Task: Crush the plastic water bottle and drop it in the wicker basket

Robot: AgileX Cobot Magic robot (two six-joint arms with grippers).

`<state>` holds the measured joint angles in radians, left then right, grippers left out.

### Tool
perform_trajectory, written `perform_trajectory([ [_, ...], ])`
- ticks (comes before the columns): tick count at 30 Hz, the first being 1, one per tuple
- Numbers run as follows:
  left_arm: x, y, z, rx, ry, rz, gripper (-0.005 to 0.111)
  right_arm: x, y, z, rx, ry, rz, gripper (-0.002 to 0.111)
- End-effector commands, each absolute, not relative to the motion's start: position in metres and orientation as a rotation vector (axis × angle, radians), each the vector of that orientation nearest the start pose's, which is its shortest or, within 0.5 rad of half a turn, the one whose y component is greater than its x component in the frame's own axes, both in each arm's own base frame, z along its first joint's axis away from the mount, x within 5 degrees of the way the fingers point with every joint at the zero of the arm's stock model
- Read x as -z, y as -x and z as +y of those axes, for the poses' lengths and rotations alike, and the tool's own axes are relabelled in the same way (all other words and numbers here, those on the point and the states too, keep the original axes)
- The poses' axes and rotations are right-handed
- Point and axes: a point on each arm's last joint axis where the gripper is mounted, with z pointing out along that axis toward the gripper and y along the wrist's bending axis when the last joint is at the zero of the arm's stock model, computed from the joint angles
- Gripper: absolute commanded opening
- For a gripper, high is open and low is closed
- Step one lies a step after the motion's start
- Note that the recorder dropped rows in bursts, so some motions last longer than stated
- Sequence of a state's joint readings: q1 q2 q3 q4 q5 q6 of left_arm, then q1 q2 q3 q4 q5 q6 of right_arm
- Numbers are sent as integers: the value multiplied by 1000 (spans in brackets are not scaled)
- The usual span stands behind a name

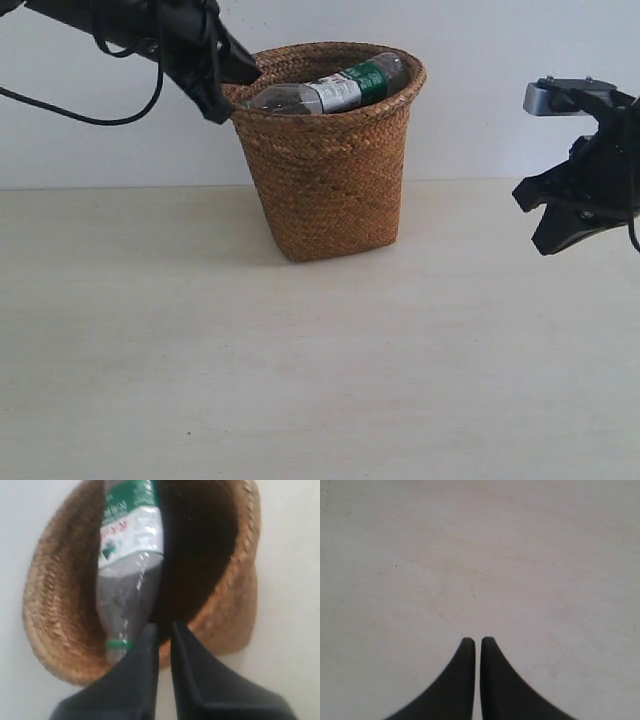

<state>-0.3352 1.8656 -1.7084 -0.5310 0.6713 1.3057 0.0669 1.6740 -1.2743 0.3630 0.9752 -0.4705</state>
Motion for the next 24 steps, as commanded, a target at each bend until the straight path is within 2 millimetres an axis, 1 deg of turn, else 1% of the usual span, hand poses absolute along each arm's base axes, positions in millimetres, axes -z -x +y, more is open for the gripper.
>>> perform_trajectory([
  [1, -337, -394, -152, -25, -1434, 1866, 5, -261, -340, 47, -359, 518, 2709, 0],
  [2, -340, -393, -147, -58, -1420, 1901, 5, -262, -340, 47, -365, 515, 2708, 0],
  [5, -348, -388, -133, -71, -1324, 1997, 5, -262, -339, 50, -375, 525, 2709, 0],
  [6, -353, -384, -125, -68, -1314, 2022, 5, -262, -339, 51, -376, 536, 2706, 0],
  [9, -362, -375, -115, -61, -1317, 2057, 5, -262, -339, 51, -365, 557, 2698, 0],
  [12, -369, -369, -106, -45, -1269, 2102, 5, -263, -342, 51, -352, 546, 2673, 0],
  [15, -373, -365, -101, -35, -1238, 2129, 4, -267, -344, 55, -407, 527, 2636, 0],
  [18, -375, -363, -103, 6, -1226, 2127, 4, -272, -345, 57, -442, 550, 2605, 0],
  [19, -376, -363, -106, 53, -1208, 2111, 4, -275, -346, 58, -444, 553, 2592, 0],
  [21, -379, -365, -113, 136, -1175, 2058, 4, -279, -348, 59, -446, 565, 2568, 0],
  [22, -380, -367, -119, 214, -1148, 2016, 4, -281, -349, 59, -441, 567, 2557, 0],
  [24, -381, -375, -127, 286, -1109, 1927, 4, -281, -350, 59, -436, 567, 2549, 0],
])
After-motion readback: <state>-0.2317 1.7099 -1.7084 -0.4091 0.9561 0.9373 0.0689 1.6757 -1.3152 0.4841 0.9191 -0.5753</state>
